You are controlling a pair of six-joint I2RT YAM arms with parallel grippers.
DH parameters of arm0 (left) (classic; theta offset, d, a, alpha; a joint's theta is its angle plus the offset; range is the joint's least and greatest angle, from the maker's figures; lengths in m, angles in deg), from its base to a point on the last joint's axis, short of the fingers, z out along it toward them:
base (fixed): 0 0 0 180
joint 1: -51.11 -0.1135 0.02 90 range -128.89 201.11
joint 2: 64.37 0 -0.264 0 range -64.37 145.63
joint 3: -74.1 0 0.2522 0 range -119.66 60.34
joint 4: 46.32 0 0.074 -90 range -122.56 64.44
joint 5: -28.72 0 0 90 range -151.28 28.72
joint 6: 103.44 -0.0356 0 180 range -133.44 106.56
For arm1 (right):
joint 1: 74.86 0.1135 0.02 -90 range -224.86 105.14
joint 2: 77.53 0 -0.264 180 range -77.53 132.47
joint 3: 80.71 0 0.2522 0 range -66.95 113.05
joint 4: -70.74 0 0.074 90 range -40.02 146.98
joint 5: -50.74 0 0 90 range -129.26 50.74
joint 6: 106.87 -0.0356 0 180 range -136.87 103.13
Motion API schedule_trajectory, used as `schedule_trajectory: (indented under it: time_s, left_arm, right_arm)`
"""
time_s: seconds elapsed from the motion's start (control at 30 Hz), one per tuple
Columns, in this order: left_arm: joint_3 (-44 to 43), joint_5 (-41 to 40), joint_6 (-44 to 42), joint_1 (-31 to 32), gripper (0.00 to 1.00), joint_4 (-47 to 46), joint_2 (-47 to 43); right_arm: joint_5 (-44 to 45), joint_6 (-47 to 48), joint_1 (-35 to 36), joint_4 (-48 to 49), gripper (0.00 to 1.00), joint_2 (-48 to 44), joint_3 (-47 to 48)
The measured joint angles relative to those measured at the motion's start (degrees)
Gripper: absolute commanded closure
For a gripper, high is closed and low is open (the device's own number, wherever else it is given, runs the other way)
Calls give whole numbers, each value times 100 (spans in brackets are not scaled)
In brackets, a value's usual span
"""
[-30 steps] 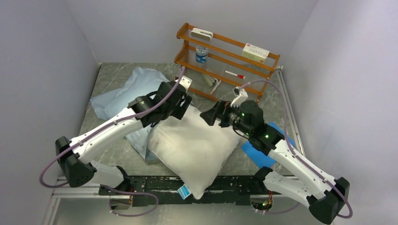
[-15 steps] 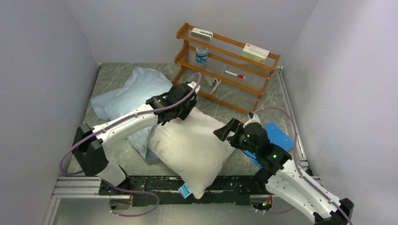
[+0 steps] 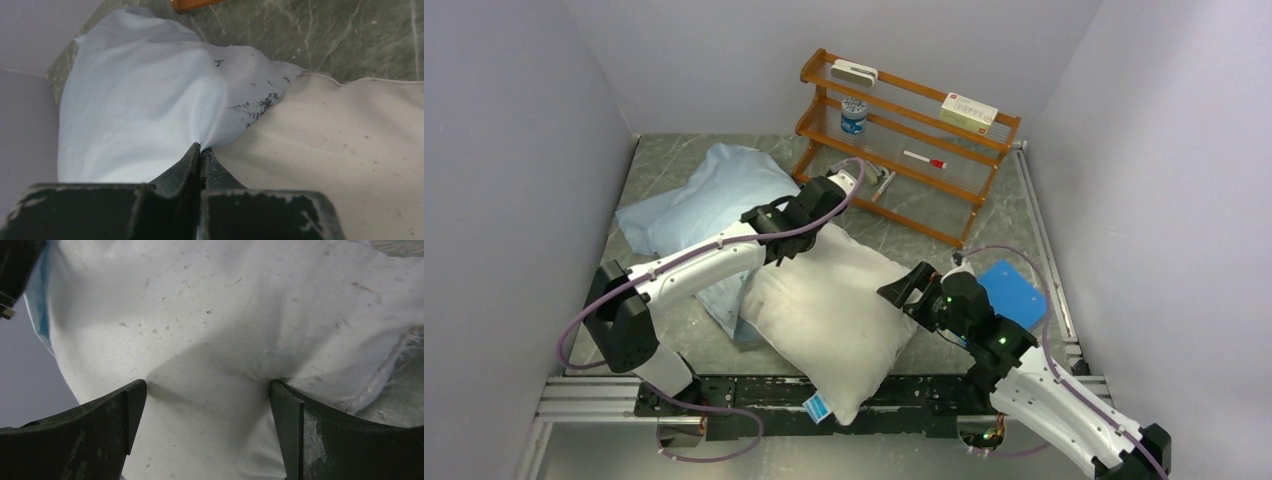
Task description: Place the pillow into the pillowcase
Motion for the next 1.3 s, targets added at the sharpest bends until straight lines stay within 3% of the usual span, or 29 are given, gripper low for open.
schedule_trajectory:
  time_s: [0.17, 0.37, 0.57, 0.87, 1.03, 1.17, 1.3]
  left_arm:
    - [-221, 188, -59, 111, 95, -2, -11]
    - [-323, 1429, 173, 175, 95, -162, -476]
    - [-321, 2494, 839, 170, 95, -363, -925]
    - [-243, 3397, 1711, 157, 95, -389, -688]
    - [-315, 3606, 2046, 160, 77, -431, -413]
    - [-684, 3609, 2070, 173, 53, -330, -210]
    - [-772, 3705, 2179, 35, 44, -343, -372]
  right_arm:
    - [-522, 15, -20, 935, 5, 326, -442]
    - [-962, 79, -37, 2605, 8, 603, -999]
    - [-1088, 59, -35, 4181, 9, 1558, -1043]
    - [-870, -85, -33, 5355, 10, 2496, -1001]
    - [-699, -55, -33, 5493, 5, 2463, -999]
    - [-717, 538, -24, 4822, 4, 2094, -739]
    - [-754, 975, -15, 4433, 5, 1512, -647]
